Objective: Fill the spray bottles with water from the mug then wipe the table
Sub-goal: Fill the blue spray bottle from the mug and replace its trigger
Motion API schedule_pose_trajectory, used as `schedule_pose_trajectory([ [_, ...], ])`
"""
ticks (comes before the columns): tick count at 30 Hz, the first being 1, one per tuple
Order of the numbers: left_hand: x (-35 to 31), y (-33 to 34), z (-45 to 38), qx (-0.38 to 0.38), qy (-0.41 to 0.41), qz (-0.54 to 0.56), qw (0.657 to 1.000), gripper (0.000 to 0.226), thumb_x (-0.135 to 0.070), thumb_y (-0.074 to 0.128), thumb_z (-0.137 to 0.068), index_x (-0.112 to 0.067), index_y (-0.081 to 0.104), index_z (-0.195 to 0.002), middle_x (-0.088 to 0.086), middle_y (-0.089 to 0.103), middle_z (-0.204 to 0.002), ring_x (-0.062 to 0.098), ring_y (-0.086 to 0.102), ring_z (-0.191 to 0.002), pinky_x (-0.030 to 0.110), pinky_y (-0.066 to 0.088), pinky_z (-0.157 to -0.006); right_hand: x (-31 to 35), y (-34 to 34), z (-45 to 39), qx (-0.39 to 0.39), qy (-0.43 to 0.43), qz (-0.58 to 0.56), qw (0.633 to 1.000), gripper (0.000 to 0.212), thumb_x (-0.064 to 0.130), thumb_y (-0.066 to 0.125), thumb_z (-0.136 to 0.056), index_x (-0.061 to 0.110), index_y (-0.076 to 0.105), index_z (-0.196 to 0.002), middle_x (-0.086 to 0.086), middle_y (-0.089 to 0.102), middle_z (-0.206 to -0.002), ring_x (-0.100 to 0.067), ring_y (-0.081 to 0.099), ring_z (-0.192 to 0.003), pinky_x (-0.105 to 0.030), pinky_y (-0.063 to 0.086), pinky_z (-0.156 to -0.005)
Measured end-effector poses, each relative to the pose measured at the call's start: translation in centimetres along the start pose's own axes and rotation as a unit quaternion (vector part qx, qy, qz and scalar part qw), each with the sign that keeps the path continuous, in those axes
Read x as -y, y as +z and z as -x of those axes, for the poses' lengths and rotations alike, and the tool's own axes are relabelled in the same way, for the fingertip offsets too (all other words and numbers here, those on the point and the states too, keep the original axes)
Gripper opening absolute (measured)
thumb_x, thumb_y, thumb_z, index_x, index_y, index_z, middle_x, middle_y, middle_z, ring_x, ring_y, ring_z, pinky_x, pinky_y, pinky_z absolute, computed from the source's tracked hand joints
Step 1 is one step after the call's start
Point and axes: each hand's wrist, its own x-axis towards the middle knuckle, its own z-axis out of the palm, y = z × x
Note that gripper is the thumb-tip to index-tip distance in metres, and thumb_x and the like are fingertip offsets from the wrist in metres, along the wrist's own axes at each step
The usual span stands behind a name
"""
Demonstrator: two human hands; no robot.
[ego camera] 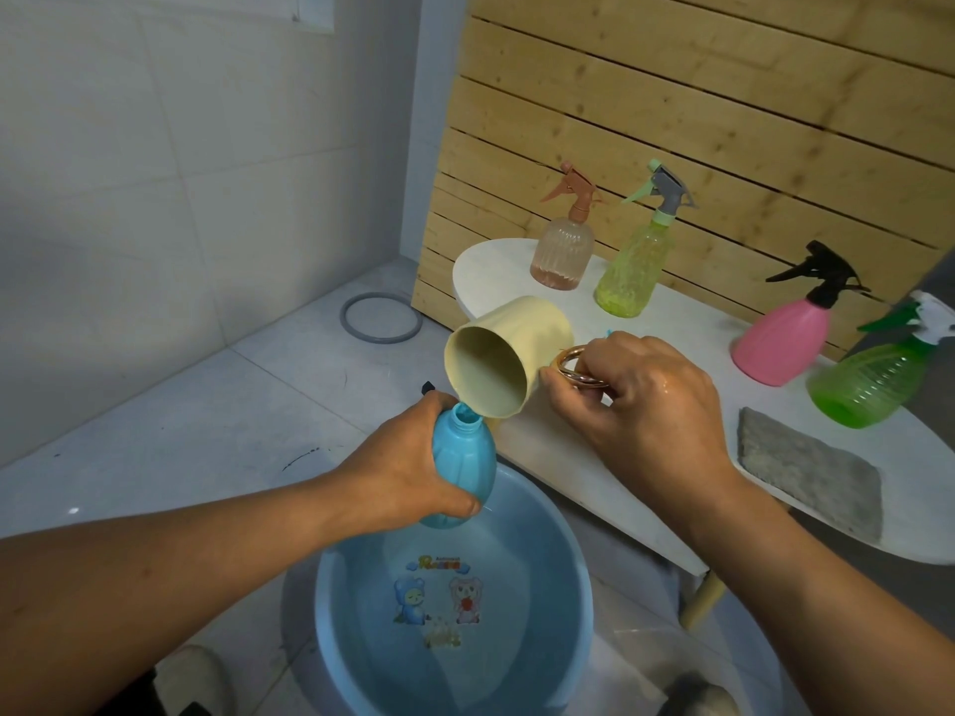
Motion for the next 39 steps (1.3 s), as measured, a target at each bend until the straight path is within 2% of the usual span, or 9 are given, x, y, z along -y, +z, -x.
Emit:
schedule_pose_trajectory([
  [5,-0.01,0.03,0.05,-0.002,-0.001,0.002,1.0,0.091,-0.033,0.097,-0.063,-0.042,0.037,-0.13,-0.019,0.056,-0.112,0.006,0.062,-0.099,0.018,0.053,-0.068,0.07,0.05,0.03,-0.01,-0.01,0.01,1.0,0.037,0.046,0.058,-0.093,0.03,0.034,-0.069,0.008,0.038,-0.062,-0.017,0.036,-0.06,-0.026,0.021,-0.056],
  [16,0.1,0.06,0.04,-0.006,0.002,0.006,1.0,0.091,-0.034,0.097,-0.062,-0.044,0.037,-0.129,-0.02,0.057,-0.113,0.005,0.062,-0.1,0.02,0.057,-0.071,-0.04,0.22,0.17,-0.026,-0.029,0.015,0.999,0.037,0.045,0.06,-0.094,0.032,0.034,-0.072,0.009,0.039,-0.065,-0.018,0.038,-0.062,-0.027,0.025,-0.055],
  [26,-0.03,0.04,0.18,-0.006,0.006,0.007,1.0,0.088,-0.033,0.097,-0.064,-0.044,0.037,-0.127,-0.021,0.057,-0.112,0.005,0.062,-0.099,0.015,0.053,-0.066,-0.28,0.36,0.32,-0.042,-0.053,0.045,0.997,0.034,0.041,0.067,-0.094,0.021,0.057,-0.069,0.001,0.055,-0.067,-0.016,0.037,-0.066,-0.026,0.026,-0.055],
  [29,-0.03,0.05,0.21,-0.009,0.008,0.009,1.0,0.087,-0.033,0.097,-0.064,-0.045,0.038,-0.126,-0.021,0.057,-0.111,0.004,0.062,-0.099,0.015,0.052,-0.065,-0.3,0.36,0.33,-0.057,-0.073,0.06,0.994,0.034,0.04,0.067,-0.096,0.02,0.058,-0.069,0.0,0.057,-0.069,-0.015,0.036,-0.067,-0.026,0.025,-0.057],
  [33,-0.01,0.08,0.17,-0.012,0.009,0.008,1.0,0.087,-0.035,0.097,-0.063,-0.045,0.038,-0.126,-0.021,0.057,-0.112,0.003,0.062,-0.099,0.016,0.052,-0.066,-0.31,0.19,0.35,-0.069,-0.102,0.077,0.989,0.036,0.041,0.063,-0.098,0.019,0.059,-0.07,0.0,0.057,-0.07,-0.021,0.044,-0.065,-0.027,0.024,-0.056],
  [39,0.0,0.08,0.14,-0.017,0.008,0.013,1.0,0.088,-0.034,0.098,-0.062,-0.045,0.04,-0.126,-0.02,0.058,-0.112,0.004,0.063,-0.099,0.017,0.054,-0.067,-0.26,0.15,0.28,-0.07,-0.104,0.081,0.989,0.037,0.042,0.063,-0.099,0.019,0.058,-0.07,-0.001,0.056,-0.069,-0.021,0.043,-0.065,-0.027,0.023,-0.056],
])
